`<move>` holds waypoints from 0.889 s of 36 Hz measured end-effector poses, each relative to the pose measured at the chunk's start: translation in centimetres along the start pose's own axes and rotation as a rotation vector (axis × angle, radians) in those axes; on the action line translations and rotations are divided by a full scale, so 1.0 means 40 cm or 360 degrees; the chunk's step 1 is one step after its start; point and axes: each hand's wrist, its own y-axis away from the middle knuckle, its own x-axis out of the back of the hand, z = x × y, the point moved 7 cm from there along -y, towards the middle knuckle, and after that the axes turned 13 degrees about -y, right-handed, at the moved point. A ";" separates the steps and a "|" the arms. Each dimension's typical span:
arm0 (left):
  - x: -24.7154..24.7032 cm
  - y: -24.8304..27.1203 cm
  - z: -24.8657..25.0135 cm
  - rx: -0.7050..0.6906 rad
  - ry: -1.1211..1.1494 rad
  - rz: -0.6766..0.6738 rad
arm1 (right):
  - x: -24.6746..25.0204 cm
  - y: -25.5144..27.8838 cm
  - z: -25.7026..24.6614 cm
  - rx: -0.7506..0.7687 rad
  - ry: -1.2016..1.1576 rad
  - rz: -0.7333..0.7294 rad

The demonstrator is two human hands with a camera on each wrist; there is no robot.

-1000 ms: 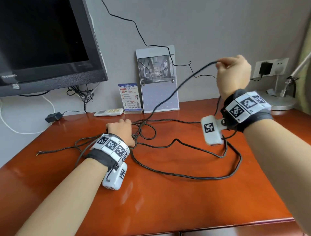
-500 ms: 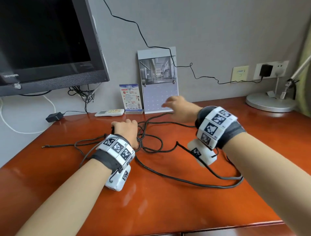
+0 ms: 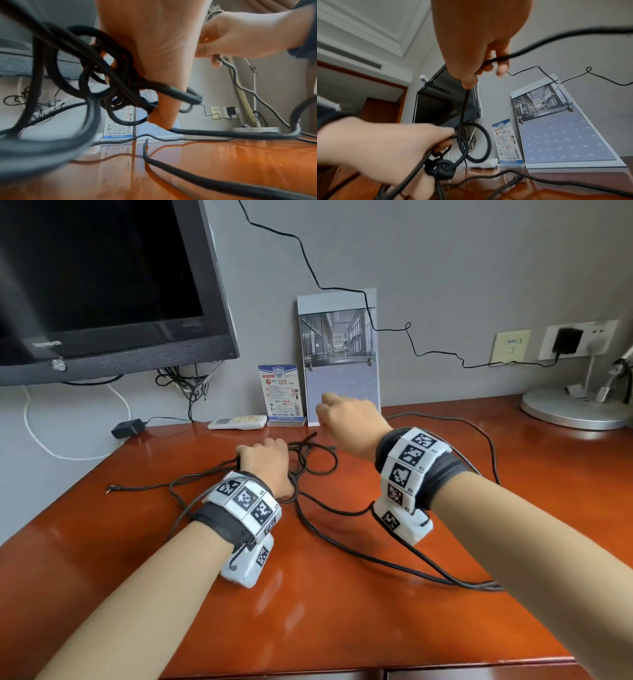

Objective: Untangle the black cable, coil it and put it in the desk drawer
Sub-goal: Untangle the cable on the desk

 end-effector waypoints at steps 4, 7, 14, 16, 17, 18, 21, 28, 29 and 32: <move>0.013 -0.014 -0.006 0.0045 0.0062 0.0075 | 0.080 -0.004 0.036 -0.0006 -0.0426 0.0426; 0.021 -0.025 0.000 0.0044 0.0071 0.0062 | 0.120 -0.001 0.052 0.0065 -0.0733 0.0659; 0.006 -0.054 -0.014 0.0109 0.0105 -0.0075 | 0.166 0.031 0.076 0.0126 -0.1073 0.0910; -0.009 -0.056 -0.027 0.0151 0.0108 -0.0129 | 0.172 0.043 0.096 0.0076 -0.1112 0.0987; -0.015 -0.056 -0.034 0.0170 0.0106 -0.0147 | 0.181 0.051 0.110 0.0037 -0.1123 0.1064; -0.023 -0.055 -0.040 0.0180 0.0093 -0.0167 | 0.192 0.060 0.126 -0.0012 -0.1131 0.1167; -0.062 -0.038 -0.055 0.0182 0.0008 -0.0310 | 0.236 0.086 0.201 -0.0254 -0.1124 0.1467; -0.134 -0.004 -0.125 0.0295 -0.0061 -0.0511 | 0.302 0.138 0.389 -0.0949 -0.0815 0.1470; -0.136 -0.003 -0.132 0.0301 -0.0066 -0.0524 | 0.302 0.146 0.399 -0.1000 -0.0772 0.1451; -0.139 -0.002 -0.140 0.0305 -0.0050 -0.0542 | 0.280 0.167 0.424 -0.1133 -0.0736 0.1367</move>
